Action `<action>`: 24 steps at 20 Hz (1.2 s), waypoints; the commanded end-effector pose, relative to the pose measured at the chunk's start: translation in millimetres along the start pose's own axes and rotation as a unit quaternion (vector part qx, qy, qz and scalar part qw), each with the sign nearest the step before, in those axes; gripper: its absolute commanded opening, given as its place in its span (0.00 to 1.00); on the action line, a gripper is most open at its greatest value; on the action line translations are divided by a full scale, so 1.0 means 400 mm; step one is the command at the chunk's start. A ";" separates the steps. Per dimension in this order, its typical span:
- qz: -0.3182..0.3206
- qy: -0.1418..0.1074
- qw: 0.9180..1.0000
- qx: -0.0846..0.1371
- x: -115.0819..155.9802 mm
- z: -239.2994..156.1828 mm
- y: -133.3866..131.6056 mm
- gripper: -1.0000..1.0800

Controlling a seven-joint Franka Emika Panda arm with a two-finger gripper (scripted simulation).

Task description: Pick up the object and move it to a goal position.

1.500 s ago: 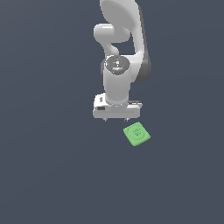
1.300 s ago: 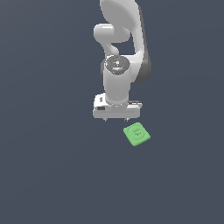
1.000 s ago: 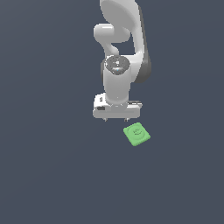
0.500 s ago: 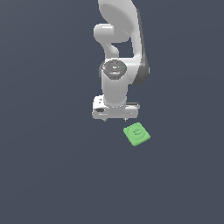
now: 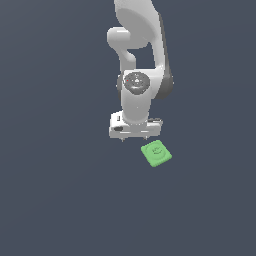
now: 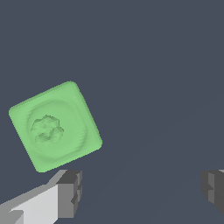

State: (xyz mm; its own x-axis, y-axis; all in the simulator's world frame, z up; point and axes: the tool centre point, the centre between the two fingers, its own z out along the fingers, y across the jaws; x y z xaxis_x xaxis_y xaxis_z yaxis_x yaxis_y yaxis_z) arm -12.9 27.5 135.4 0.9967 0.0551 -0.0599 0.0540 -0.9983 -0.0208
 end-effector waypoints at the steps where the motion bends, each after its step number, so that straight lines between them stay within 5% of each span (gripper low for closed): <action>1: -0.027 0.003 1.000 -0.003 0.009 0.019 -0.035 0.96; 12: -0.192 0.025 0.981 -0.016 0.044 0.132 -0.256 0.96; 24: -0.204 0.026 0.978 -0.016 0.044 0.186 -0.273 0.96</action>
State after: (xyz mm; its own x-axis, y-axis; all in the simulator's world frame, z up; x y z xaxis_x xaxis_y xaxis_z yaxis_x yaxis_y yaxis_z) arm -5.0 138.7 69.1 0.8940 0.4480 -0.0009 0.4480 -0.8940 -0.0005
